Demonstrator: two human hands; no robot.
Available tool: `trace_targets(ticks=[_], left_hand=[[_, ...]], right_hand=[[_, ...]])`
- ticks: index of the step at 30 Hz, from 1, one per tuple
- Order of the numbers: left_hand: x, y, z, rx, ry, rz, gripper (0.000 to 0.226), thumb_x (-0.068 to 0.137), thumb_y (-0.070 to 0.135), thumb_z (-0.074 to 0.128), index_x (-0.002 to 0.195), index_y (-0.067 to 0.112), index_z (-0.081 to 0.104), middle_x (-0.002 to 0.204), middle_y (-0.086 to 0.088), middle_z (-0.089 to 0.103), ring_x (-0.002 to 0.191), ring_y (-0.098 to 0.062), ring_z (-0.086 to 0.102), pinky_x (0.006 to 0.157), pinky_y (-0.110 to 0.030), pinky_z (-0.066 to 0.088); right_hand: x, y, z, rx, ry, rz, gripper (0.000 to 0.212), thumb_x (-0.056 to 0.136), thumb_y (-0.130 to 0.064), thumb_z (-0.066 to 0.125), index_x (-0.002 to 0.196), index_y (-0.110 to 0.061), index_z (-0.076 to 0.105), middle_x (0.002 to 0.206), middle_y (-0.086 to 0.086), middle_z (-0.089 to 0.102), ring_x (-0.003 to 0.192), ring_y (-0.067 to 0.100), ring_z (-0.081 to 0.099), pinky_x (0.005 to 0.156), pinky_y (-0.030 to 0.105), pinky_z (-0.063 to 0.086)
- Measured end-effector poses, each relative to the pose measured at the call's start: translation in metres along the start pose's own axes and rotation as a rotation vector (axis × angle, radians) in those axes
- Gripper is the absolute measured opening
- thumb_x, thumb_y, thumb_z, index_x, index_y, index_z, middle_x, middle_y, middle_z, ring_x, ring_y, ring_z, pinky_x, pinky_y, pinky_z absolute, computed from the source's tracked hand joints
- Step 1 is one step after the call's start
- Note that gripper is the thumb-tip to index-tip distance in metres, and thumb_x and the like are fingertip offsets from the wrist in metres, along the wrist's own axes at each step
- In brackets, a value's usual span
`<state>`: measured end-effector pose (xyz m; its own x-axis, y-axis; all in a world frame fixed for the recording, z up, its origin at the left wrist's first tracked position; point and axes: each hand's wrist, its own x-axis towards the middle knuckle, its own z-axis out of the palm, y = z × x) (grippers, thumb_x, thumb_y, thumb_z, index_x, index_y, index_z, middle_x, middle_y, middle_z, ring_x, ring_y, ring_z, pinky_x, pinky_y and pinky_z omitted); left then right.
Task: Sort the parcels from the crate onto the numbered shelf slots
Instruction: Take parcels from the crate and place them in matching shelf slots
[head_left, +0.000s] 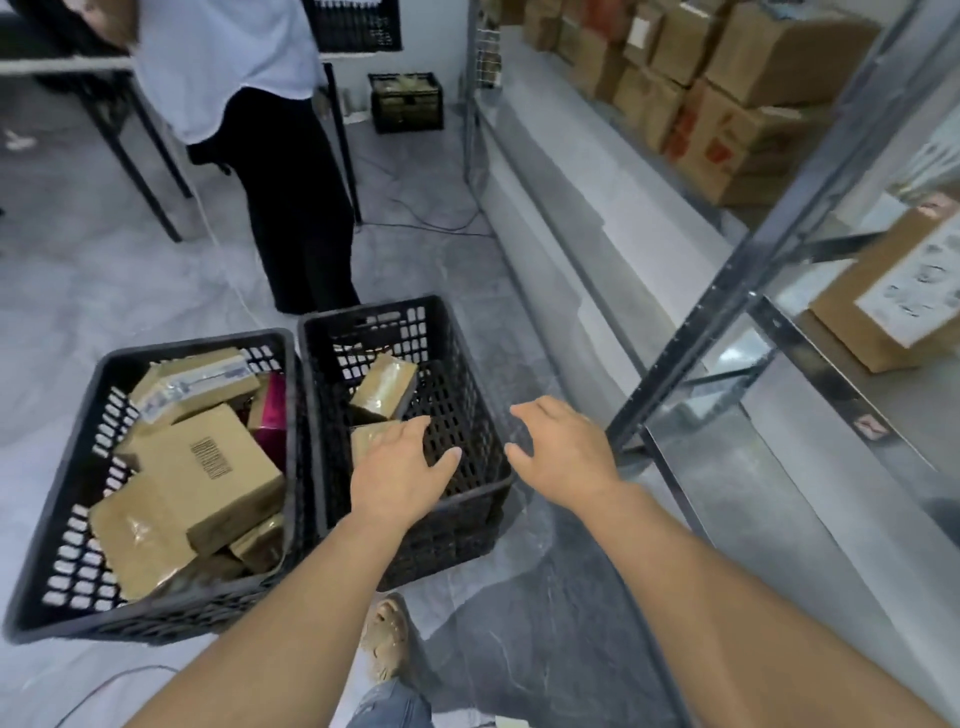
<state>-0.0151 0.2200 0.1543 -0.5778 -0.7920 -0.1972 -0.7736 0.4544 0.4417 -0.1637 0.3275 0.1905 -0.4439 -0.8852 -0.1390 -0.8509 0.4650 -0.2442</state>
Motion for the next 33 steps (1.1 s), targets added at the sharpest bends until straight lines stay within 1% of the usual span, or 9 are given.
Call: trace_targets(ticks=[4, 8, 16, 21, 25, 28, 33], left_hand=[[0.039, -0.037, -0.018, -0.019, -0.014, -0.095, 0.06, 0.092, 0.053, 0.046, 0.143, 0.023, 0.037, 0.145, -0.003, 0.043, 0.131, -0.026, 0.039, 0.102, -0.039, 0.039], [0.08, -0.073, -0.032, -0.07, -0.015, -0.163, 0.055, 0.093, 0.047, 0.047, 0.141, 0.021, 0.04, 0.142, -0.005, 0.045, 0.13, -0.027, 0.039, 0.1, -0.038, 0.039], [0.146, -0.138, -0.023, -0.152, -0.089, -0.299, 0.065, 0.093, 0.045, 0.051, 0.147, 0.019, 0.029, 0.144, -0.008, 0.044, 0.133, -0.026, 0.037, 0.101, -0.039, 0.04], [0.172, -0.155, 0.014, -0.251, -0.177, -0.411, 0.067, 0.094, 0.043, 0.051, 0.15, 0.02, 0.023, 0.15, -0.01, 0.036, 0.136, -0.026, 0.037, 0.105, -0.039, 0.038], [0.193, -0.172, 0.057, -0.334, -0.228, -0.522, 0.069, 0.094, 0.039, 0.052, 0.152, 0.022, 0.017, 0.152, -0.009, 0.033, 0.135, -0.026, 0.038, 0.104, -0.039, 0.04], [0.206, -0.184, 0.092, -0.377, -0.261, -0.591, 0.072, 0.095, 0.037, 0.052, 0.153, 0.02, 0.013, 0.153, -0.008, 0.032, 0.136, -0.026, 0.037, 0.105, -0.039, 0.039], [0.228, -0.197, 0.143, -0.41, -0.303, -0.681, 0.076, 0.095, 0.035, 0.051, 0.153, 0.016, 0.005, 0.155, -0.012, 0.023, 0.139, -0.029, 0.031, 0.108, -0.04, 0.035]], right_hand=[[0.055, -0.03, 0.004, -0.012, -0.049, -0.048, 0.049, 0.097, -0.038, 0.046, 0.143, -0.022, 0.039, 0.14, 0.0, 0.045, 0.13, 0.019, 0.04, 0.102, 0.034, 0.036], [0.107, -0.057, 0.013, -0.021, -0.095, -0.071, 0.049, 0.097, -0.037, 0.046, 0.143, -0.022, 0.039, 0.141, -0.001, 0.044, 0.131, 0.019, 0.039, 0.101, 0.034, 0.037], [0.192, -0.079, 0.053, 0.004, -0.191, -0.054, 0.049, 0.097, -0.036, 0.047, 0.142, -0.021, 0.04, 0.139, 0.0, 0.046, 0.128, 0.02, 0.042, 0.1, 0.036, 0.041], [0.233, -0.066, 0.099, 0.017, -0.31, -0.033, 0.05, 0.097, -0.037, 0.047, 0.144, -0.021, 0.038, 0.142, 0.0, 0.043, 0.13, 0.02, 0.042, 0.098, 0.037, 0.043], [0.262, -0.052, 0.154, 0.055, -0.419, -0.018, 0.051, 0.097, -0.036, 0.046, 0.145, -0.02, 0.037, 0.144, 0.0, 0.041, 0.129, 0.019, 0.042, 0.096, 0.036, 0.045], [0.277, -0.044, 0.197, 0.097, -0.506, 0.005, 0.052, 0.098, -0.036, 0.048, 0.145, -0.019, 0.037, 0.146, 0.001, 0.039, 0.132, 0.02, 0.041, 0.097, 0.036, 0.044], [0.292, -0.034, 0.261, 0.163, -0.651, 0.052, 0.052, 0.096, -0.037, 0.049, 0.142, -0.014, 0.039, 0.139, 0.006, 0.045, 0.124, 0.023, 0.047, 0.098, 0.037, 0.044]])
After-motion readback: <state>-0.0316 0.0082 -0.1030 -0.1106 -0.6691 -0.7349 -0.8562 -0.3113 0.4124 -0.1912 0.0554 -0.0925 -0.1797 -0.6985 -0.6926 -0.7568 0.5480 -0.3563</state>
